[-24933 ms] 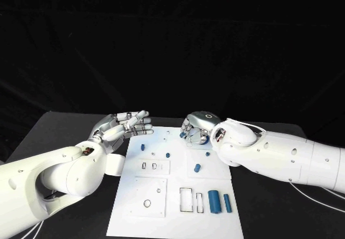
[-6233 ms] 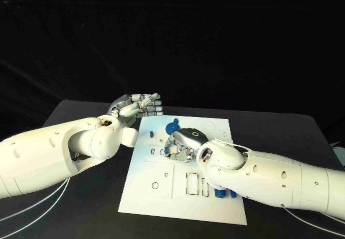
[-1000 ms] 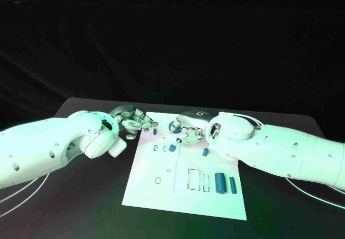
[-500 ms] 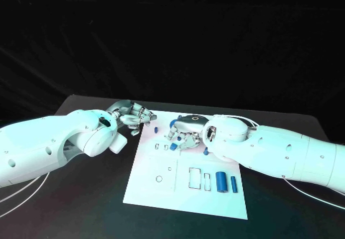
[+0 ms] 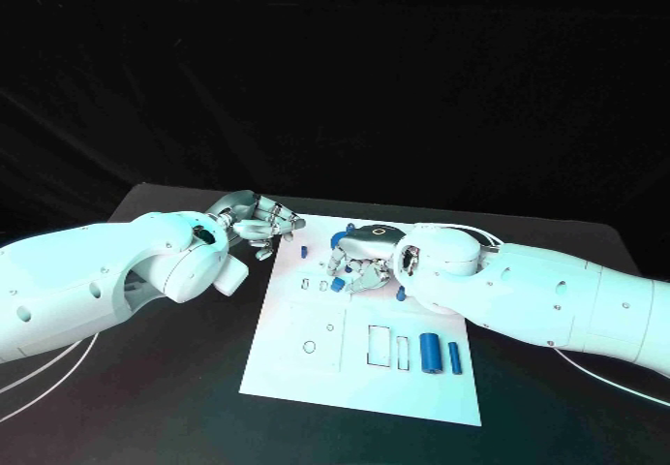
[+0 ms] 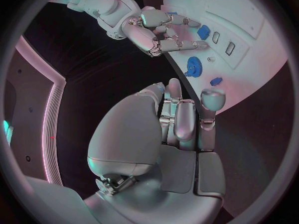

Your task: Assemble the parts on the task board

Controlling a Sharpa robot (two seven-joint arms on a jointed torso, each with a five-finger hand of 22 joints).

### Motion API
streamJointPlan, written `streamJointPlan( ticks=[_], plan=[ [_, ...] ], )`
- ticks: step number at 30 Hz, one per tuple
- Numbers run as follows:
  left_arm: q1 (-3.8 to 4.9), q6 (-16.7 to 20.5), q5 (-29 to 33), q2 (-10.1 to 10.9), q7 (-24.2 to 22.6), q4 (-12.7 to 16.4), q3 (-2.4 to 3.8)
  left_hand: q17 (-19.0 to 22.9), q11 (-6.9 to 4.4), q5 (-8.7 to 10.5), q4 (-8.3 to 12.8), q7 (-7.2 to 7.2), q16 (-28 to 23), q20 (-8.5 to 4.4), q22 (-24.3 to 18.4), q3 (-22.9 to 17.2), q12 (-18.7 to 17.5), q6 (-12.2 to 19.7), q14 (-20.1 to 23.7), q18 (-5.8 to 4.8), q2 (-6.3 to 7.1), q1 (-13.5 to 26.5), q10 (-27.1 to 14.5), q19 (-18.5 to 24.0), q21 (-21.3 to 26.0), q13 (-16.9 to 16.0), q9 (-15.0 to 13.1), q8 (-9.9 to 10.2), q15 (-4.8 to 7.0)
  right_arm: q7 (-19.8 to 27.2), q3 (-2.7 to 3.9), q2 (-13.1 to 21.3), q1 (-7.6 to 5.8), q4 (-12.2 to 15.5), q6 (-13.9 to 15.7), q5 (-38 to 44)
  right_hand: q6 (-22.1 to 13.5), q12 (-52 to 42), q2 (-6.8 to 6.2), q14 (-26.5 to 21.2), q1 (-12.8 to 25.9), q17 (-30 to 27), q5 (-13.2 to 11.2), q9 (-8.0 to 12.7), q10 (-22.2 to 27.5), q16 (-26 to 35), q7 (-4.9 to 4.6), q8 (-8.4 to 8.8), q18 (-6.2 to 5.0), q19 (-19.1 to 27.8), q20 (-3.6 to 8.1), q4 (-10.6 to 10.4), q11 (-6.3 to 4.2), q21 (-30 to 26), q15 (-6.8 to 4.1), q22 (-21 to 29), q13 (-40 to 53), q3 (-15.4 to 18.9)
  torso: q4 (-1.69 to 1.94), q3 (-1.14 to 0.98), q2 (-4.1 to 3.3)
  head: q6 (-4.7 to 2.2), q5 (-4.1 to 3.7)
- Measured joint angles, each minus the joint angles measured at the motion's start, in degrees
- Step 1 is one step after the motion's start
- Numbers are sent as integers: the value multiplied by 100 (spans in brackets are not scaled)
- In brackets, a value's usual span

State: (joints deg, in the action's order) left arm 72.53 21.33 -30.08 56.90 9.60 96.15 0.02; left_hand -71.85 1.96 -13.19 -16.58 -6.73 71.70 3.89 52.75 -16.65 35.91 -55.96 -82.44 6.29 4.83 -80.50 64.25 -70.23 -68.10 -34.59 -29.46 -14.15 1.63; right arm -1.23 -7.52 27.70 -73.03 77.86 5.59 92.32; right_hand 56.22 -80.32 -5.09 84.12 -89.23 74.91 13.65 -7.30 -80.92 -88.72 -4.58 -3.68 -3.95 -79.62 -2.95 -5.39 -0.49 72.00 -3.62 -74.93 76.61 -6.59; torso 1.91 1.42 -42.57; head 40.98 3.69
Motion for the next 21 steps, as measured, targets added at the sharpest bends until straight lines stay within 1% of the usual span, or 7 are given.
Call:
streamJointPlan(
  ticks=[1,2,5,10,12,17,21],
  plan=[
    [0,2,2,0,-1,-1,0,0,0,0,-1,0,0,0,-4,-14,0,0,0,-1,0,0,0,0,0,11,-4,0,0,0,0,-3,0,-2,-8,3,12,-1,0,0,0,0,0,0,0,0,12,0,0,0,0,1,0,0,0,0,0,-34,-2,0,-1,2,1],
    [0,4,4,0,-1,-2,0,0,0,0,-1,0,0,0,-4,-14,0,0,0,-1,0,0,0,0,0,11,-4,0,0,0,0,-6,0,-4,-17,5,34,-6,0,0,0,0,0,0,0,0,-10,-7,0,0,0,1,0,0,0,0,0,-33,-3,0,-1,2,1],
    [0,8,9,-1,-2,-3,0,0,0,0,-1,0,0,0,-3,-14,0,0,0,-1,0,0,0,0,0,11,-4,0,0,0,0,-19,1,-11,-42,10,67,-17,0,0,0,0,0,0,-10,0,4,-28,0,0,0,8,-10,0,0,0,0,-72,-3,0,-2,5,2],
    [0,12,13,-4,-2,-5,0,0,0,0,4,0,0,0,-8,-39,0,0,0,-1,0,0,0,0,21,28,-4,0,0,2,8,-40,2,-30,-86,13,107,-28,14,0,15,0,0,0,-12,1,-36,-28,0,0,0,10,-12,0,0,1,0,-118,-3,0,-2,13,5],
    [0,13,15,-5,-2,-5,0,0,0,0,1,12,0,0,-12,-47,0,11,0,-1,0,0,0,0,21,38,-4,0,0,2,11,-46,2,-45,-110,13,124,-38,9,0,75,0,-3,-1,-12,1,-18,-28,0,0,0,10,-12,0,0,1,0,-119,-3,0,-3,18,5],
    [0,15,17,-6,-1,-6,0,5,0,0,8,20,-17,0,-24,-102,-30,20,0,-1,0,0,0,0,43,70,-11,0,0,1,18,-58,-3,-63,-160,13,125,-44,2,0,80,-1,-26,-1,-18,3,-18,-28,0,0,-1,9,-18,0,0,1,0,-119,-3,3,-3,26,5],
    [0,16,19,-7,2,-9,0,5,0,0,8,20,-22,0,-30,-113,-30,20,0,-2,0,0,0,0,43,74,-11,0,0,-6,20,-60,-4,-70,-195,12,161,-52,3,0,139,-1,-25,-1,-18,4,-54,-28,0,0,-1,8,-18,0,0,2,0,-150,-4,3,-2,29,5]
  ],
)
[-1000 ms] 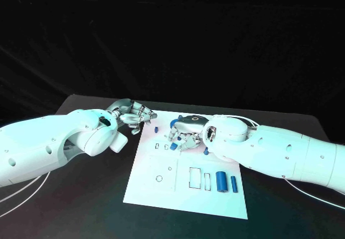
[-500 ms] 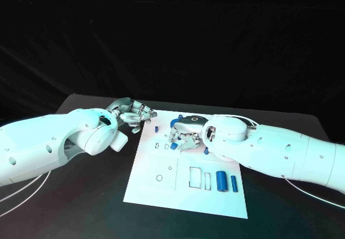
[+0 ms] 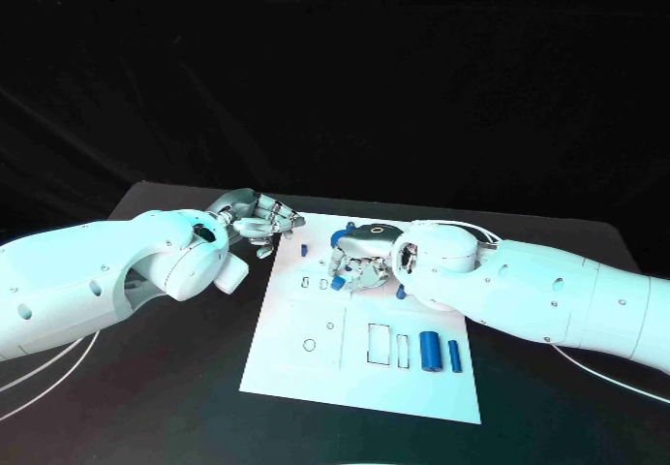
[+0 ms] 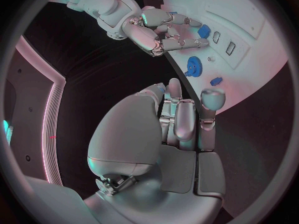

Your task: Assemble the parts on the task board

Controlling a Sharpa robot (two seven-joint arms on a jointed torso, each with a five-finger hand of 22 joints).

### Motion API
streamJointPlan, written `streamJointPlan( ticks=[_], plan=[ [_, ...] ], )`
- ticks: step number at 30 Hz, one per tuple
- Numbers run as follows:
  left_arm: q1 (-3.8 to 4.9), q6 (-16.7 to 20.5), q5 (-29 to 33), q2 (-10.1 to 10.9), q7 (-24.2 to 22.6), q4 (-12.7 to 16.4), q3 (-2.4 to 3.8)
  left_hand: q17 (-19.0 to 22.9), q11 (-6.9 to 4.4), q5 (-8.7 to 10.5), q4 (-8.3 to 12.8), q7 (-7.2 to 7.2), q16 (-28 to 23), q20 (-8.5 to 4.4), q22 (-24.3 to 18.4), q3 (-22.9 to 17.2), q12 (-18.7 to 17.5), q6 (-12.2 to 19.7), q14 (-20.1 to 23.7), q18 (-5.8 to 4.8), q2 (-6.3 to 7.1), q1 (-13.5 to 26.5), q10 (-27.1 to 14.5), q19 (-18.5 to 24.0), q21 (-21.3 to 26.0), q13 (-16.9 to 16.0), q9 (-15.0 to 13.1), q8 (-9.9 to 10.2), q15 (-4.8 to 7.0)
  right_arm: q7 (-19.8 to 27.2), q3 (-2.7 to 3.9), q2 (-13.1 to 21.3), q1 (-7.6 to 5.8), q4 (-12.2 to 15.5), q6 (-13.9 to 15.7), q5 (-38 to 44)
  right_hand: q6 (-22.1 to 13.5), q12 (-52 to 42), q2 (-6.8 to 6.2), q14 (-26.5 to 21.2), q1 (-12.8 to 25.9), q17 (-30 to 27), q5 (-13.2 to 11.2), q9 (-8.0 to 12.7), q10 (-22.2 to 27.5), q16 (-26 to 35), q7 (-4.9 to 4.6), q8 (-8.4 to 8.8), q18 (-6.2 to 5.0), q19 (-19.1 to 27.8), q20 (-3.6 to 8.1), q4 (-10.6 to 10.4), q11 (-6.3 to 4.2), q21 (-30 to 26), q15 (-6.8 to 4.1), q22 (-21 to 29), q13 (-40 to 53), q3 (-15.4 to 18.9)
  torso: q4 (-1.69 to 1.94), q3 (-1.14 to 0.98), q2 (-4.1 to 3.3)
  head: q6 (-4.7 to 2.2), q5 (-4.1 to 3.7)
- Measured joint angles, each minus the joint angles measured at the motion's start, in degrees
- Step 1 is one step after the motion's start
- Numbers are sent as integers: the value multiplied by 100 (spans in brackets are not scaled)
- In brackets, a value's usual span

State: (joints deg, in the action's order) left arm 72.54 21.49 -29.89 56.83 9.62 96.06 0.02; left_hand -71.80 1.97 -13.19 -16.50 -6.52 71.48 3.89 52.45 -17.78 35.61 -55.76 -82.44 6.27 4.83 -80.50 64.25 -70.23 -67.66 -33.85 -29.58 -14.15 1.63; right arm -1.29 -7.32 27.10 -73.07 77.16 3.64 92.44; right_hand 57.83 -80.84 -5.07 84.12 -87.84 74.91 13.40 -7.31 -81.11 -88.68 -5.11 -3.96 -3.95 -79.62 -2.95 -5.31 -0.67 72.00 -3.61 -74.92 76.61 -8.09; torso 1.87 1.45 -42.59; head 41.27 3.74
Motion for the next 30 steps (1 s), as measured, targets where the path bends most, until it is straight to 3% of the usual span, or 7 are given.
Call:
streamJointPlan(
  ticks=[10,13,30],
  plan=[
    [0,0,3,-6,2,-1,0,0,0,0,-1,0,0,0,-12,-35,0,0,0,0,23,-23,0,0,23,17,-5,0,0,-25,2,-1,0,0,-85,-1,132,-5,-25,0,129,0,-125,0,-35,0,-27,0,0,0,0,5,35,0,0,1,234,-42,-3,-1,1,-2,-5],
    [0,-1,3,-7,2,-1,0,0,0,0,-1,0,0,0,-12,-35,0,0,0,0,23,-23,0,0,23,17,-5,0,0,-41,0,-1,1,3,-114,-1,207,-3,-22,-2,189,0,-125,0,-28,0,-33,0,0,0,0,10,90,0,3,1,294,-73,-3,-1,1,-3,-10],
    [0,-2,5,-12,6,-7,0,-1,0,0,5,0,0,0,-12,-72,0,0,0,0,23,-22,0,0,23,31,-4,0,0,-152,2,22,1,52,-130,0,251,-4,-113,-19,384,4,-123,21,-29,-21,-64,2,0,-42,-42,16,180,0,106,-3,202,-79,-1,3,-1,1,-12]
  ],
)
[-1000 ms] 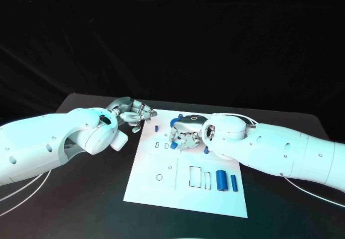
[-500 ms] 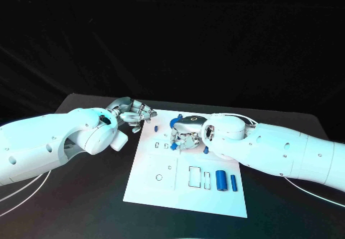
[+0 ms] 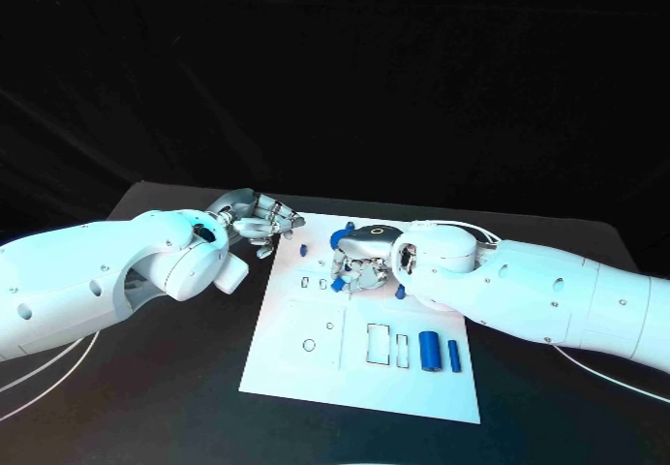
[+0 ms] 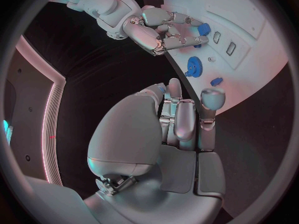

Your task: Assemble the parts on the task board

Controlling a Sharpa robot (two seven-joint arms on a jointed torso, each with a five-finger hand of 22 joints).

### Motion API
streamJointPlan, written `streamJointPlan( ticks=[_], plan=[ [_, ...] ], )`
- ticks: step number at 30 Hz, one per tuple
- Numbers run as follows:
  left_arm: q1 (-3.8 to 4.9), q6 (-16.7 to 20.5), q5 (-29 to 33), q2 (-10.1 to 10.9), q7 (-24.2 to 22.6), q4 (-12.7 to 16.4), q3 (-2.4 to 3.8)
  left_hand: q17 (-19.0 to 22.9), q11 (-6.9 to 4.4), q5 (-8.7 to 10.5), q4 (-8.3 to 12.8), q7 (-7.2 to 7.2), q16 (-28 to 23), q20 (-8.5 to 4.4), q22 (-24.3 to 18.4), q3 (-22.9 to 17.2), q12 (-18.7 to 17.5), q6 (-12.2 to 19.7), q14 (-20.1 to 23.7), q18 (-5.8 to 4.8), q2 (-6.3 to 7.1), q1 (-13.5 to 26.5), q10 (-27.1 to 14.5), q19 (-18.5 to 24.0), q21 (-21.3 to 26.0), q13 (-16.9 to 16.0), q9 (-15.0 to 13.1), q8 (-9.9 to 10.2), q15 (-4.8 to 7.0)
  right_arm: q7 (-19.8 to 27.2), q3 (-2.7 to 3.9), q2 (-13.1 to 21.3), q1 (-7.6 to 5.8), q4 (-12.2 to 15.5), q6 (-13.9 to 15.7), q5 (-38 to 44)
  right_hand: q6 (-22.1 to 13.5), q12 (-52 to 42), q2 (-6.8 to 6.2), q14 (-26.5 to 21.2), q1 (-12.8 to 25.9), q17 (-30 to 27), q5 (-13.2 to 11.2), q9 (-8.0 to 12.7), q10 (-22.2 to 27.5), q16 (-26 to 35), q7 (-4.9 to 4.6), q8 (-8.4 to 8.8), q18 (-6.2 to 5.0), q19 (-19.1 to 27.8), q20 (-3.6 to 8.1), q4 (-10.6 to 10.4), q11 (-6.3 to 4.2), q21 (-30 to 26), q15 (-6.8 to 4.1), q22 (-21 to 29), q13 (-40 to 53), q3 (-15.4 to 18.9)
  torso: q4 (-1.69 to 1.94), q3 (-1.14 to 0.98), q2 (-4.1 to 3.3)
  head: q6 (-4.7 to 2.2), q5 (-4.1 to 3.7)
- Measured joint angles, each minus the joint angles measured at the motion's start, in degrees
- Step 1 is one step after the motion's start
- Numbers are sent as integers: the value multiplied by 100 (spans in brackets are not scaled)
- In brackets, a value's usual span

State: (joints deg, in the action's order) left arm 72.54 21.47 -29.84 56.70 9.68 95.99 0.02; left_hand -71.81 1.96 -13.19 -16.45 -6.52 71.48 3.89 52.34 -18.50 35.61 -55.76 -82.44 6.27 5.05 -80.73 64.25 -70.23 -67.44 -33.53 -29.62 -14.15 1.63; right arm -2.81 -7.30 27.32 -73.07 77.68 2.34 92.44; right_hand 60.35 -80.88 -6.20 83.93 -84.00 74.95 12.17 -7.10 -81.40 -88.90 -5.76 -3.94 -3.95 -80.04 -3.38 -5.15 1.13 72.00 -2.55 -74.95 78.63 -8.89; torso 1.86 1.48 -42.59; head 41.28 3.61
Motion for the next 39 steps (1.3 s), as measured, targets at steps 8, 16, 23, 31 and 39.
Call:
streamJointPlan(
  ticks=[8,16,23,31,39],
  plan=[
    [0,-2,1,-8,5,-11,0,0,0,0,0,0,0,0,0,0,0,0,0,0,0,0,0,0,0,7,-6,0,0,-25,-3,47,5,80,-7,-2,-100,13,-106,8,241,-1,341,50,32,0,-98,11,0,-9,-93,-64,84,0,73,1,-371,114,-1,-2,-3,19,4],
    [0,-3,2,-19,10,-26,0,0,0,0,0,0,0,0,0,0,0,0,0,0,0,0,0,0,0,14,-5,0,0,-42,-5,72,7,121,-13,-18,-105,14,-105,-1,302,-1,460,67,36,0,-101,33,0,-9,-94,-87,122,0,81,1,-368,138,-2,-2,-3,32,-4],
    [0,-3,2,-22,16,-29,-1,0,0,0,0,0,0,0,1,0,0,0,0,0,0,0,0,0,0,14,-4,0,0,-59,-5,81,9,133,12,-22,8,-25,-80,0,276,-2,504,45,35,-23,-117,-28,0,-30,-114,-44,121,67,81,2,-369,95,-5,-2,-3,43,-4],
    [0,-5,2,-24,29,-31,-1,-1,0,0,2,0,0,0,1,-36,0,0,0,0,0,0,0,0,0,23,-5,0,0,-108,-13,79,21,135,114,21,325,-81,46,-1,151,-2,322,-30,-38,-55,-26,-178,0,-83,-102,99,49,134,81,2,-369,-48,-2,0,-3,44,-13],
    [0,-5,2,-24,46,-34,-1,-1,0,0,11,0,0,0,1,-74,0,0,0,0,23,-23,0,0,0,45,-12,0,0,-139,-11,57,43,150,227,94,427,-82,45,21,151,-3,299,-79,-58,-55,12,-227,0,-103,-81,128,29,156,59,3,-369,-77,-2,1,-2,49,-13]
  ],
)
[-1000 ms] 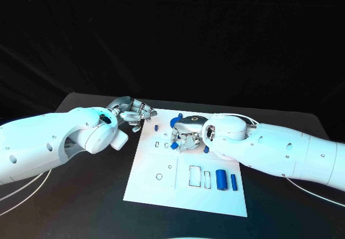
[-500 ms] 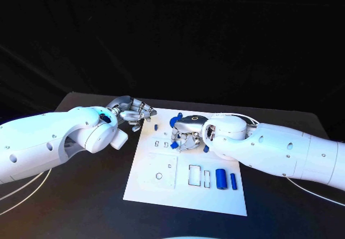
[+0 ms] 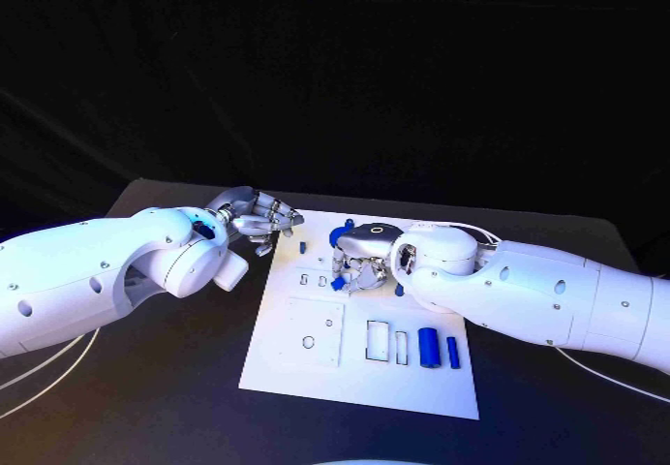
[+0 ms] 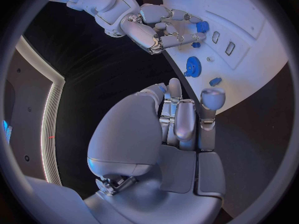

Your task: Assemble the parts on the task board

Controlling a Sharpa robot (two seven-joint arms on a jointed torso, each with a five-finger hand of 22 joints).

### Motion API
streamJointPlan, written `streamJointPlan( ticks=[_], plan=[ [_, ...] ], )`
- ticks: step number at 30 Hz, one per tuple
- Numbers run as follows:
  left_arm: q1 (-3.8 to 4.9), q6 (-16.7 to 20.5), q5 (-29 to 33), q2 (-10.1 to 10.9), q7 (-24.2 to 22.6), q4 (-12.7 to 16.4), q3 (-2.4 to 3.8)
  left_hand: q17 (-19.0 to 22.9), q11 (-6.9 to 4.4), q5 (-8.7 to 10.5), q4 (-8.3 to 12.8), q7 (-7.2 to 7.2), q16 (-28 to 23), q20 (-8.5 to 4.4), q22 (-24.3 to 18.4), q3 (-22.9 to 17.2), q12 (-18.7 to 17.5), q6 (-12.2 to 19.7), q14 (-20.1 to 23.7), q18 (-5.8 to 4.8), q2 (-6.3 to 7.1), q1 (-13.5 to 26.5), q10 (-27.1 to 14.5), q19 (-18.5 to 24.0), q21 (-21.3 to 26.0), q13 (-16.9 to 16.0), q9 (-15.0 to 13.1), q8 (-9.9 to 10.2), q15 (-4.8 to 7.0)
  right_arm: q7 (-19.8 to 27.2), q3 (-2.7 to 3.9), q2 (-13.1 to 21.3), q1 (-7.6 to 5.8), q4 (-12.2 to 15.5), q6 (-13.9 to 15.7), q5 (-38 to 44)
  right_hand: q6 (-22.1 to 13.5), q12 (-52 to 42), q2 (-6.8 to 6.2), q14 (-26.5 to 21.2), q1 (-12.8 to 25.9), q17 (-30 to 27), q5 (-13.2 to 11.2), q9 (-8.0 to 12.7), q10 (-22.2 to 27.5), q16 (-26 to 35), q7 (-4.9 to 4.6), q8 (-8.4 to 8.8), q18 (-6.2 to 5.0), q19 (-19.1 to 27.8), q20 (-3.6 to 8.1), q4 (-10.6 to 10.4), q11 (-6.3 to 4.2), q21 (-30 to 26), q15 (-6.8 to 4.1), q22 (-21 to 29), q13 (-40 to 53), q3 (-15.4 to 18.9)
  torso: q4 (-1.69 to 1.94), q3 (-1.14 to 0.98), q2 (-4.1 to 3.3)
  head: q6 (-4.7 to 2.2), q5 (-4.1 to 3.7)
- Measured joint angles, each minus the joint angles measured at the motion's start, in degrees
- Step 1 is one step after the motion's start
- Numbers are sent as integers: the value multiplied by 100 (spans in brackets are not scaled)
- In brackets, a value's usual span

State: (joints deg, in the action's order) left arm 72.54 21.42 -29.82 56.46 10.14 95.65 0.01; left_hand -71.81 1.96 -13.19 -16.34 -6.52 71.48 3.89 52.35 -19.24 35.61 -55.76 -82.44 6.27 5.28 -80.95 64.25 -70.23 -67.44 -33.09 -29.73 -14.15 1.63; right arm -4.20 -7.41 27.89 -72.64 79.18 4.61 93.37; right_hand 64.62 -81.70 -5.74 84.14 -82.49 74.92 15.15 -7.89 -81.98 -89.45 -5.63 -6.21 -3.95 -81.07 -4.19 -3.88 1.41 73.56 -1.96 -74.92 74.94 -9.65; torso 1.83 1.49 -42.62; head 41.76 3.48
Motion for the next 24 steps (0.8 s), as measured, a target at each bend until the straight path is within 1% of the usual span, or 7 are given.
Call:
streamJointPlan(
  ticks=[3,7,9,13,16,20,24],
  plan=[
    [0,0,0,0,6,0,0,0,0,0,9,0,0,0,0,-9,0,0,0,0,0,0,0,0,0,2,-5,0,0,-14,3,-9,15,4,46,30,22,0,0,0,0,0,-7,0,0,0,22,-1,0,0,0,16,0,0,0,0,0,-16,0,0,0,1,-3],
    [0,0,0,-2,13,0,0,0,0,0,15,0,0,0,0,-15,0,0,0,0,0,0,0,0,0,9,-5,0,0,-33,4,-7,30,19,111,62,41,0,-1,-21,0,0,44,0,0,0,3,-36,0,-14,15,15,0,30,-21,1,0,-18,1,1,0,5,-7],
    [0,0,0,-6,16,-2,0,0,0,0,15,0,0,0,0,-15,0,0,0,0,0,0,0,0,0,9,-5,0,0,-35,2,5,40,36,149,69,41,0,7,-21,8,0,269,-1,0,0,3,-36,0,-32,32,-9,0,61,-21,1,0,-42,3,0,1,6,-8],
    [0,-1,0,-19,21,-9,-6,0,0,0,15,0,0,0,0,-15,0,0,0,0,0,0,0,0,0,9,-5,0,0,-40,-14,52,63,83,265,74,41,0,-61,-21,185,-1,841,-36,0,0,3,-34,0,-103,41,-54,0,167,-21,1,0,-102,3,2,1,7,-8],
    [0,-4,1,-30,24,-16,-13,0,0,0,15,0,0,0,0,-15,0,0,0,0,0,0,0,0,0,9,-4,0,0,-39,-26,94,79,143,372,66,40,0,-84,-21,282,-1,1142,-41,1,0,2,-34,1,-154,31,-95,0,244,-21,1,0,-144,3,2,1,7,-5],
    [0,-7,1,-32,29,-21,-26,0,0,0,-1,-21,0,0,4,-31,0,21,0,0,24,-24,0,0,0,20,-4,0,0,-21,-25,138,81,245,533,40,39,0,-144,-21,402,-1,1373,-71,1,0,1,-29,0,-188,25,-136,0,302,-21,1,0,-184,4,2,2,4,-4],
    [0,-18,1,-32,39,-22,-53,0,0,0,-17,-32,0,21,34,-47,0,33,0,0,38,-38,0,-21,0,39,-4,0,0,-12,-23,196,80,352,682,5,38,0,-160,-21,507,-1,1448,-76,1,0,1,-28,0,-194,31,-166,-1,331,-21,2,0,-215,4,1,6,-4,1]
  ],
)
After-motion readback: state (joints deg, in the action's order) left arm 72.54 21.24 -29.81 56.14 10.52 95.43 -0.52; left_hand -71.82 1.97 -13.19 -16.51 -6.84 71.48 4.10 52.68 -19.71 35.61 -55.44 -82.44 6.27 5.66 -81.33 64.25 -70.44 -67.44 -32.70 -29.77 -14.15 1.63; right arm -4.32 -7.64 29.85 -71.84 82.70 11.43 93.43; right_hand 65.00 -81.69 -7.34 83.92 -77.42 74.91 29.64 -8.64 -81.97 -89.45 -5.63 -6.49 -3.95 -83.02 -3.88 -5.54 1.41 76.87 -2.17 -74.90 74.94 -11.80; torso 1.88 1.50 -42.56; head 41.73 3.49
